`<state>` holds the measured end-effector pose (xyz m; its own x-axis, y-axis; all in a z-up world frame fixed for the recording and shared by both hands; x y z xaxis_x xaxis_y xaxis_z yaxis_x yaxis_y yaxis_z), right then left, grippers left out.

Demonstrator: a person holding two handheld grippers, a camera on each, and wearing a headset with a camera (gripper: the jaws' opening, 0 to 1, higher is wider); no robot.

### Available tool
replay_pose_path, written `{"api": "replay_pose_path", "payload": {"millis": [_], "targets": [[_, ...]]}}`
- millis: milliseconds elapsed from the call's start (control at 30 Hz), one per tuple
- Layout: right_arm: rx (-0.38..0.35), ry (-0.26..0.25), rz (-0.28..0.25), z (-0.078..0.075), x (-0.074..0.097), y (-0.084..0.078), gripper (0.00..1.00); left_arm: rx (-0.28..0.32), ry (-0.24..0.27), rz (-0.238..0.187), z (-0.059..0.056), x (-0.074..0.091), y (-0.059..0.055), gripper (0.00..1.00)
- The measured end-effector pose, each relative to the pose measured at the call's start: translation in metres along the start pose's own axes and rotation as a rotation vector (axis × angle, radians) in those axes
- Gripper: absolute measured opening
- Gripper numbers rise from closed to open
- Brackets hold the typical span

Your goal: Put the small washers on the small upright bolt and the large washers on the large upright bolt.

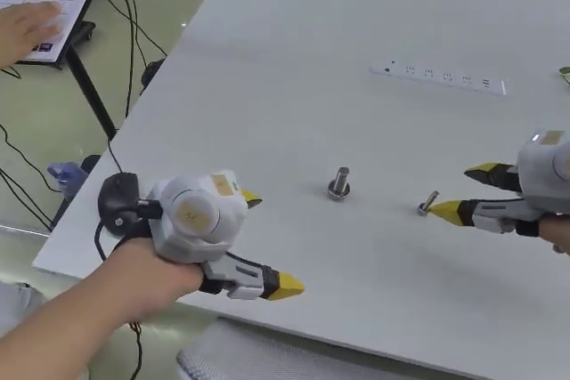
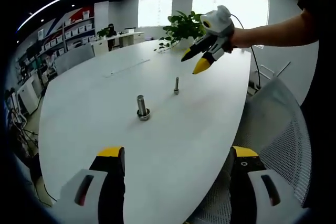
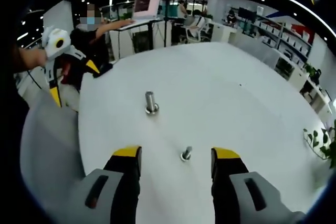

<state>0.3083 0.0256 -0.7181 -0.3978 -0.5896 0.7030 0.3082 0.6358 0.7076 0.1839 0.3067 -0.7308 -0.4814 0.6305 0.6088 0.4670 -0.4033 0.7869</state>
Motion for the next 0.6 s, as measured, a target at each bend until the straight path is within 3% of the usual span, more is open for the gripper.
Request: {"api": "replay_pose_path", "payload": {"millis": [200, 333, 400, 467, 600], "targets": [[-0.055, -0.029, -0.058, 0.006, 0.010, -0.011, 0.63, 0.001, 0.011, -0.017, 0.002, -0.003, 0.005, 0.82], [-0.098, -0.019, -0.103, 0.015, 0.016, -0.019, 0.64, 0.013, 0.012, -0.030, 0.004, -0.005, 0.006, 0.82], [-0.117, -0.003, -0.113, 0.019, 0.019, -0.026, 0.66, 0.050, 0.012, -0.056, 0.006, -0.007, 0.004, 0.82], [-0.170, 0.014, -0.142, 0.023, 0.022, -0.031, 0.69, 0.041, 0.017, -0.052, 0.006, -0.007, 0.001, 0.83], [-0.153, 0.009, -0.161, 0.028, 0.029, -0.039, 0.73, 0.043, 0.011, -0.050, 0.005, -0.009, -0.002, 0.84]]}}
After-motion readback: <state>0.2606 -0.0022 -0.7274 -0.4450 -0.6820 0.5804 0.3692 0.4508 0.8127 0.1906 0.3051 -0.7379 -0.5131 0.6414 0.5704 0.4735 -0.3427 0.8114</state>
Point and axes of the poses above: the centre of the closed fingertips' face, and the gripper's own axes: x roughly backward along the fingers, z roughly to its left, y roughly out of its top, the point moved 7 cm from there along x, roughly backward along the fingers, and after that the axes turned 2 degrees about x, right-handed, at the moved point
